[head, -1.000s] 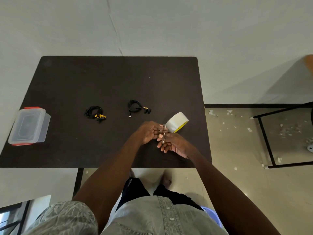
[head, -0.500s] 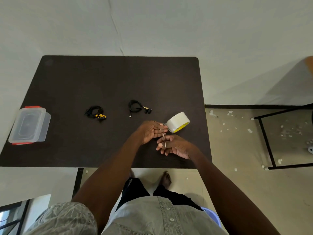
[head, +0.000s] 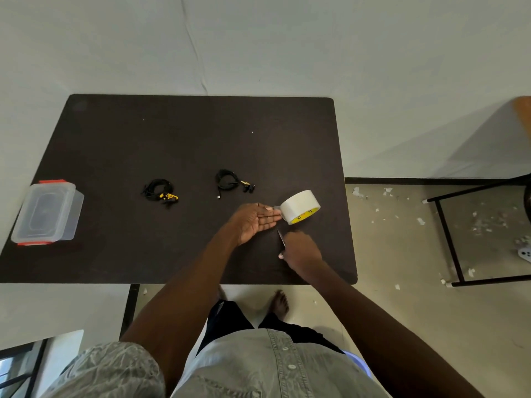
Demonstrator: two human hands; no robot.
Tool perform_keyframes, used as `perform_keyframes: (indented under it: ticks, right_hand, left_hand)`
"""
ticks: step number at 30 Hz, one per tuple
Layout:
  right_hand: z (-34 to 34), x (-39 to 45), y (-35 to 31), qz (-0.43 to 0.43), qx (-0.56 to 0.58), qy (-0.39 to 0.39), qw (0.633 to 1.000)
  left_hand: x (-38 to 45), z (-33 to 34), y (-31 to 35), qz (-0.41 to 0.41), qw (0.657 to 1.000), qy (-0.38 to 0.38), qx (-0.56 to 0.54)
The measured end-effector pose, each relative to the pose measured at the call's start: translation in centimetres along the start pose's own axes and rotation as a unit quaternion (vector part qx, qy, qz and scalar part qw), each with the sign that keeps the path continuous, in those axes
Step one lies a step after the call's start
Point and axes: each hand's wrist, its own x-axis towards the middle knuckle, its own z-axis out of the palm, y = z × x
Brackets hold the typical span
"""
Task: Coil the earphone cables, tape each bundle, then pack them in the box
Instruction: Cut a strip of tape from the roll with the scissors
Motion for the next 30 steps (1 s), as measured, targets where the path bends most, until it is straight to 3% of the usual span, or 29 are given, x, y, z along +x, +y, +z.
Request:
perform_keyframes:
  ticks: [10,12,16,18,25,30]
  right_hand:
    - [0.0,-0.2,-1.0,0.002,0.037,0.016,0.999]
    - [-0.2,-0.6,-0.6,-0.013,0.063,0.074,0.995]
    - [-1.1,-0.6,1.5,-0.011,0.120,0.296,0.947]
    - [-2.1,0.2,2.9,0.002,0.118,0.341,0.933]
    - [-3.9,2.4,4.9,-0.010,0.127,0.291,0.948]
    - [-4.2,3.2,5.1,-0.005,0.149,0.294,0.944]
  left_hand:
    - [0.0,-0.2,-0.1,0.028,0.999,-0.011,-0.034]
    - [-0.1,-0.2,-0.2,0.032,0.999,-0.014,-0.033]
    - [-0.3,-0.4,-0.2,0.041,0.998,-0.024,-0.042]
    - [-0.4,-0.3,-0.2,0.043,0.997,-0.028,-0.051]
    - [-0.3,-0.4,-0.3,0.042,0.997,-0.029,-0.052]
    - [0.1,-0.5,-0.3,0.053,0.998,0.015,-0.039]
